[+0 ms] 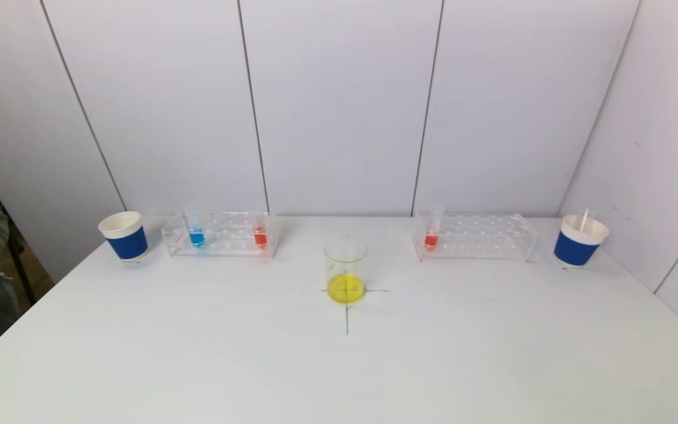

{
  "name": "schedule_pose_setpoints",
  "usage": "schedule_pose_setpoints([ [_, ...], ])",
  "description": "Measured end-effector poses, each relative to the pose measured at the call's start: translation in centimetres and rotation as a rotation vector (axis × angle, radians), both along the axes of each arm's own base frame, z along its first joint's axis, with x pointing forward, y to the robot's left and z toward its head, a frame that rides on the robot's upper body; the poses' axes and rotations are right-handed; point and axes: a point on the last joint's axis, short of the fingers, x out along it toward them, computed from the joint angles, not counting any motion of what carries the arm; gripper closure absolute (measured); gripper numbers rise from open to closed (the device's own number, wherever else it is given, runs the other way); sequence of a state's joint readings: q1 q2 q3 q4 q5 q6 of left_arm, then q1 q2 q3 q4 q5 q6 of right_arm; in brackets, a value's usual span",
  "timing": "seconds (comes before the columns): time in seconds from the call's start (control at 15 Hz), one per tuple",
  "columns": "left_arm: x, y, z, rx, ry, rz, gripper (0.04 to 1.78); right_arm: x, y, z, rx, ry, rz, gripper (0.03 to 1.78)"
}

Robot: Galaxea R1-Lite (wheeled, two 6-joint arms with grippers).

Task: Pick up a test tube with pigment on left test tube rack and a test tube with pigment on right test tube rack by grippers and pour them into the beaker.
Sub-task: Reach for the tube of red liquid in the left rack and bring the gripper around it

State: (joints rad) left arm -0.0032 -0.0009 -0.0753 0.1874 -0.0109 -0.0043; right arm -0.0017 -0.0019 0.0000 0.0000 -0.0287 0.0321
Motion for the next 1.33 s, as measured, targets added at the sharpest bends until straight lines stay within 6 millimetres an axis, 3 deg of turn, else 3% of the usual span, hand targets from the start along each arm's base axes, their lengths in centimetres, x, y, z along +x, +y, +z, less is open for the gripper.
schedule_pose_setpoints([
  [1.07,0.0,0.0,0.0,0.029,0.003,-0.012,0.05,0.0,0.0,0.0,0.0,0.0,0.0,0.05],
  [1.33,-0.7,-0.1,1.7,0.04,-0.042,-0.028,0.05,0.0,0.0,0.0,0.0,0.0,0.0,0.05],
])
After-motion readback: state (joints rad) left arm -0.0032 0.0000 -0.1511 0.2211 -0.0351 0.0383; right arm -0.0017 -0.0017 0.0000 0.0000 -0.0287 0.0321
